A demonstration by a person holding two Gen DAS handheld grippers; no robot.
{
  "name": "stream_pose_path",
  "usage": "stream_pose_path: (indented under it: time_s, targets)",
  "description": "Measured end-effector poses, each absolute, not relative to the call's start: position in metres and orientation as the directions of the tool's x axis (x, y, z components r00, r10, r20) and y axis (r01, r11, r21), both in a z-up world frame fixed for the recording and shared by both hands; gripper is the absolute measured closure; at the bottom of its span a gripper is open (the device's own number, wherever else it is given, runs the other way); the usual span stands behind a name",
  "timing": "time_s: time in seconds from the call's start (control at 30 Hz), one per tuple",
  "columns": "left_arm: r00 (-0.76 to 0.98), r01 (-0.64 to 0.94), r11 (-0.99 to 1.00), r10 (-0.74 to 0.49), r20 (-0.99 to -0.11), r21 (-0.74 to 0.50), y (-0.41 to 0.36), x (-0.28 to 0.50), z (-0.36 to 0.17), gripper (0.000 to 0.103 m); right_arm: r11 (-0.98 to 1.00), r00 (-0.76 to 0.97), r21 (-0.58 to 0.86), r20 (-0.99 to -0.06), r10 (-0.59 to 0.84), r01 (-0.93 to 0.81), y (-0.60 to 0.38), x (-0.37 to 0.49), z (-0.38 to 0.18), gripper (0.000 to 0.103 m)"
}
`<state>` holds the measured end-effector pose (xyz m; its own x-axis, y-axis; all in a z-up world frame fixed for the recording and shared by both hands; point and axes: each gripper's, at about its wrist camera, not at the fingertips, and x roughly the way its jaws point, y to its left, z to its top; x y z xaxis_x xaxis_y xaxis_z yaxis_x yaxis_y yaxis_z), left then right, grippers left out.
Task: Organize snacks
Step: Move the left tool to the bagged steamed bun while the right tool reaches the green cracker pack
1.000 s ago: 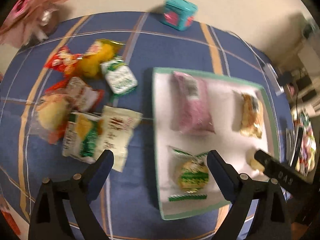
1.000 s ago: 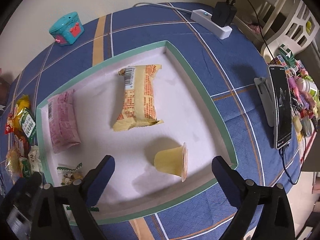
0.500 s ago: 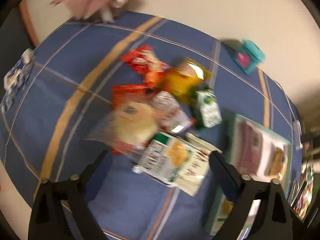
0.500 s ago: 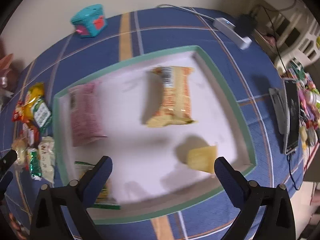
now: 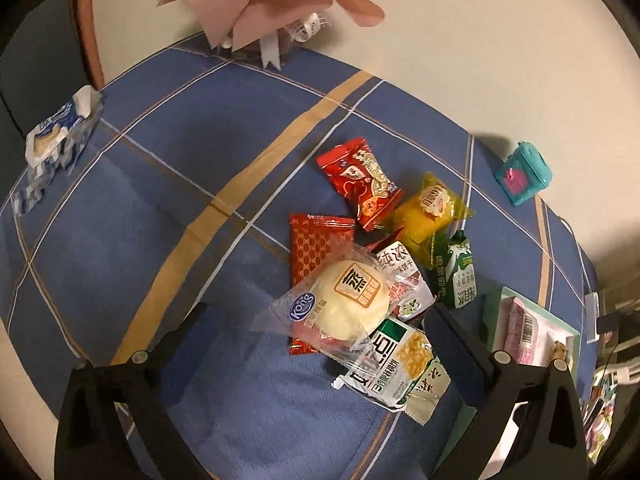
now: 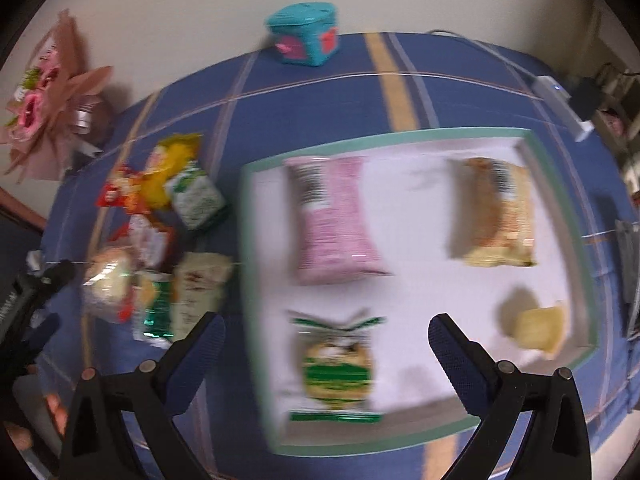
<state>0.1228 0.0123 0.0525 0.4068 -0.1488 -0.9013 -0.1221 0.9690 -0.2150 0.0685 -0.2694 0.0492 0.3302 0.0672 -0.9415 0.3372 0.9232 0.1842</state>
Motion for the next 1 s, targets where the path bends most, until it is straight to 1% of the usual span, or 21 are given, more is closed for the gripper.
stream_pose_path:
  time_s: [0.1,0.2,0.33,0.53,0.73,0.83,1.0]
  targets:
    - [0.405,-0.109,0.976,-0.129,-0.905,-0.187,0.012,0.124,0.052,0.0,0.928,0.361,0.23,-0.925,0.115,0.294,-0.251,0.074,0.052,0.0]
    - [0.413,-0.129,0.976,-0.11,-0.904,-0.178,0.015,0.124,0.05,0.0,0.945,0.374,0.199,-0.923,0.091,0.261,-0.232,0.079,0.055,0.0]
    - [0.392,-0.126,0.973,-0.13,-0.911,-0.193,0.019,0.128,0.042,0.0,0.951,0.394,0.224,-0.91,0.127,0.213,-0.219,0.086,0.052,0.0]
    - [0.329,-0.137,0.97,-0.146,-0.933,-0.2,0.025,0.137,0.027,0.0,0.944,0.403,0.263,-0.9,0.165,0.202,-0.201,0.096,0.05,0.001]
    - [0.345,-0.129,0.971,-0.147,-0.927,-0.202,0.029,0.148,0.033,0.0,0.97,0.38,0.199,-0.915,0.133,0.14,-0.167,0.11,0.043,0.006]
    - [0.335,-0.102,0.98,-0.13,-0.933,-0.173,0.026,0.154,0.033,0.0,0.976,0.365,0.181,-0.922,0.127,0.117,-0.153,0.115,0.037,0.008]
    - [0.301,-0.035,0.985,-0.153,-0.941,-0.171,0.016,0.165,0.025,0.0,0.986,0.34,0.149,-0.933,0.113,0.079,-0.136,0.123,0.026,0.01]
